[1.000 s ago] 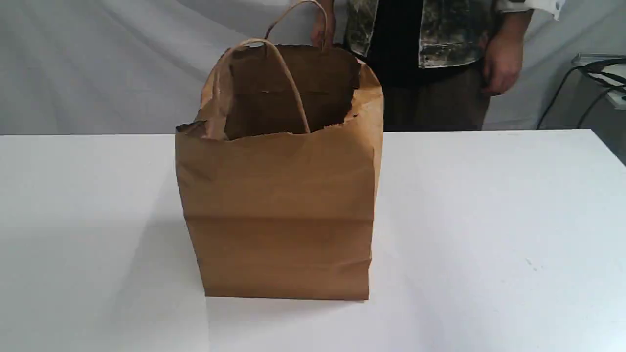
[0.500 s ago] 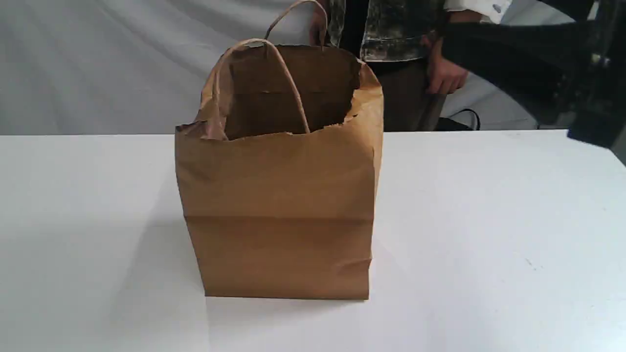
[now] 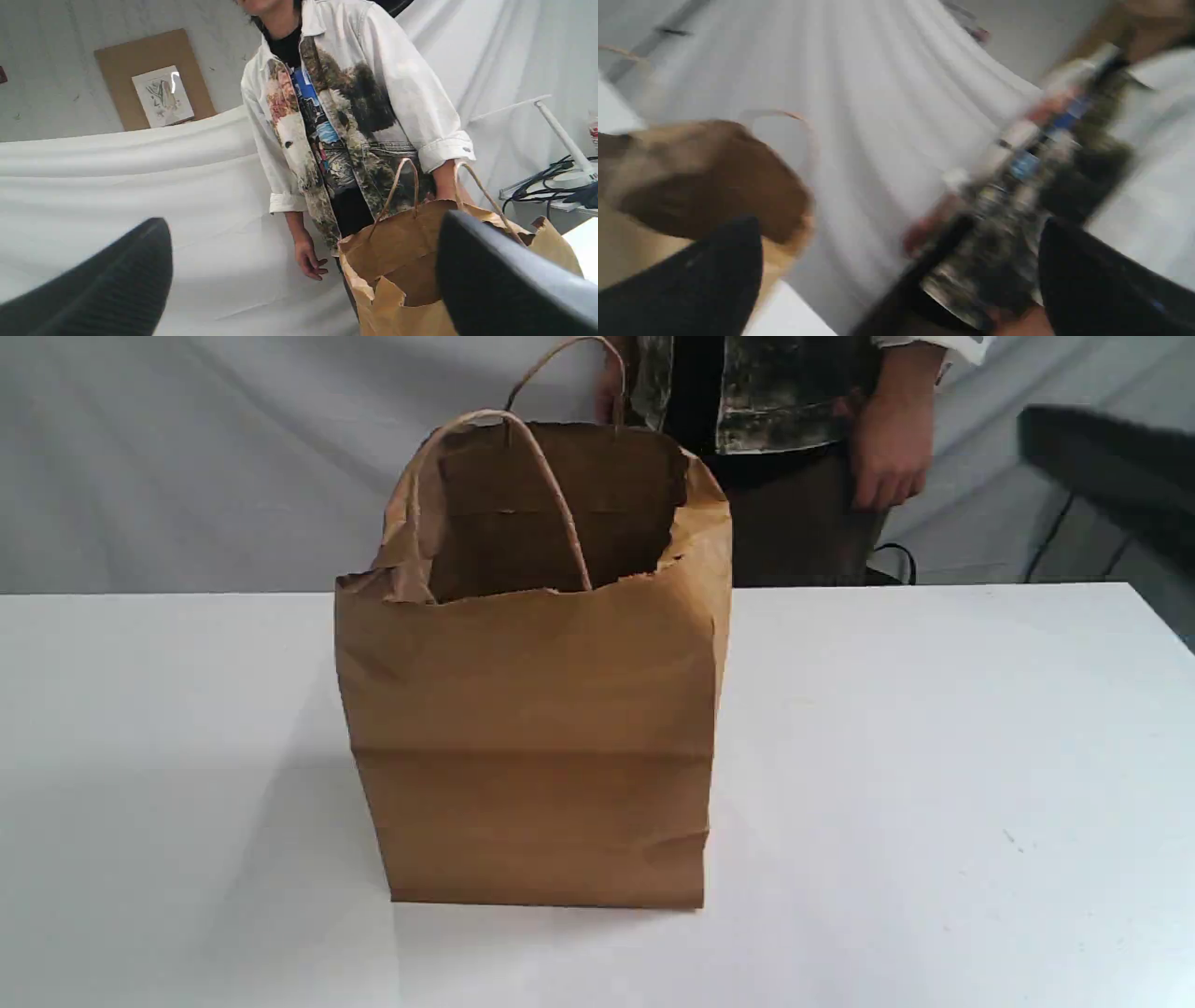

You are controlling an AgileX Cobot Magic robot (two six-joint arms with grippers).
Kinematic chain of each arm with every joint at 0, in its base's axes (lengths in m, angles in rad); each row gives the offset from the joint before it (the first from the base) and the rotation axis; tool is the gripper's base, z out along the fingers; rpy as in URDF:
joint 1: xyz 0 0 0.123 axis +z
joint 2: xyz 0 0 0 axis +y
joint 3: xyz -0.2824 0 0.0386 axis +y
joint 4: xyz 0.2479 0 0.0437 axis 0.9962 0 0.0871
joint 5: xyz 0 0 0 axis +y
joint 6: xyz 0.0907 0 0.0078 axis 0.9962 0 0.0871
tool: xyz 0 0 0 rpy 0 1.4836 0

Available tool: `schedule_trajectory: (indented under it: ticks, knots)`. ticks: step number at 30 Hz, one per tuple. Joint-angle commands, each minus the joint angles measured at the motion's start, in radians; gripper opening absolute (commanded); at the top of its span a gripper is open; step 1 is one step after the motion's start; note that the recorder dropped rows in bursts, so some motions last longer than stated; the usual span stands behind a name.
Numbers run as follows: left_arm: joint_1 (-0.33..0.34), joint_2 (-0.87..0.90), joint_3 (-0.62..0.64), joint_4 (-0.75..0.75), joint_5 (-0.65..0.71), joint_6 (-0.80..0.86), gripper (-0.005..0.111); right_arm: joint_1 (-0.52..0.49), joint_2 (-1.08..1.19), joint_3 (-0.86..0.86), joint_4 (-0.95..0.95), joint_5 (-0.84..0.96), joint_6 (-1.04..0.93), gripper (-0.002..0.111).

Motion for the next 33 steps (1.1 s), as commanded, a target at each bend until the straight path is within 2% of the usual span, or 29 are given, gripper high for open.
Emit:
schedule_trajectory:
  ticks: [1,3,5,7,12,14,18,21,24,26,29,32,33]
  knots:
    - [-0.005,-0.001,0.007,-0.013,0.012,-0.006,0.078,-0.001,-0.002,0.004,0.151,-0.397,0.015,0.079]
    - [-0.005,-0.001,0.007,-0.013,0.012,-0.006,0.078,-0.001,0.003,0.004,0.151,-0.504,0.034,0.079]
    - [-0.005,-0.001,0.007,-0.013,0.012,-0.006,0.078,-0.001,0.004,0.004,0.151,-0.519,0.073,0.079]
    - [-0.005,-0.001,0.007,-0.013,0.012,-0.006,0.078,-0.001,0.007,0.006,0.151,-0.38,0.042,0.079]
    - [-0.005,-0.001,0.007,-0.013,0.012,-0.006,0.078,-0.001,0.007,0.01,-0.132,0.183,0.018,0.079]
    - [-0.005,-0.001,0.007,-0.013,0.012,-0.006,0.078,-0.001,0.007,0.01,-0.203,0.278,0.031,0.079]
    - [-0.005,-0.001,0.007,-0.013,0.012,-0.006,0.078,-0.001,0.007,0.01,-0.208,0.239,0.077,0.079]
    - [-0.005,-0.001,0.007,-0.013,0.012,-0.006,0.078,0.001,0.012,0.01,-0.225,0.135,0.173,0.079]
    - [-0.005,-0.001,0.007,-0.013,0.012,-0.006,0.078,0.012,0.012,0.01,-0.343,0.083,0.314,0.079]
    - [-0.005,-0.001,0.007,-0.013,0.012,-0.006,0.078,0.051,0.012,0.01,-0.441,-0.04,0.475,0.079]
    - [-0.005,-0.001,0.007,-0.013,0.012,-0.006,0.078,0.13,0.012,0.01,-0.688,-0.256,0.872,0.079]
    - [-0.005,-0.001,0.007,-0.013,0.012,-0.006,0.078,0.203,0.012,0.01,-1.008,-0.38,1.409,0.079]
    - [-0.005,-0.001,0.007,-0.013,0.012,-0.006,0.078,0.226,0.015,0.01,-1.105,-0.401,1.519,0.079]
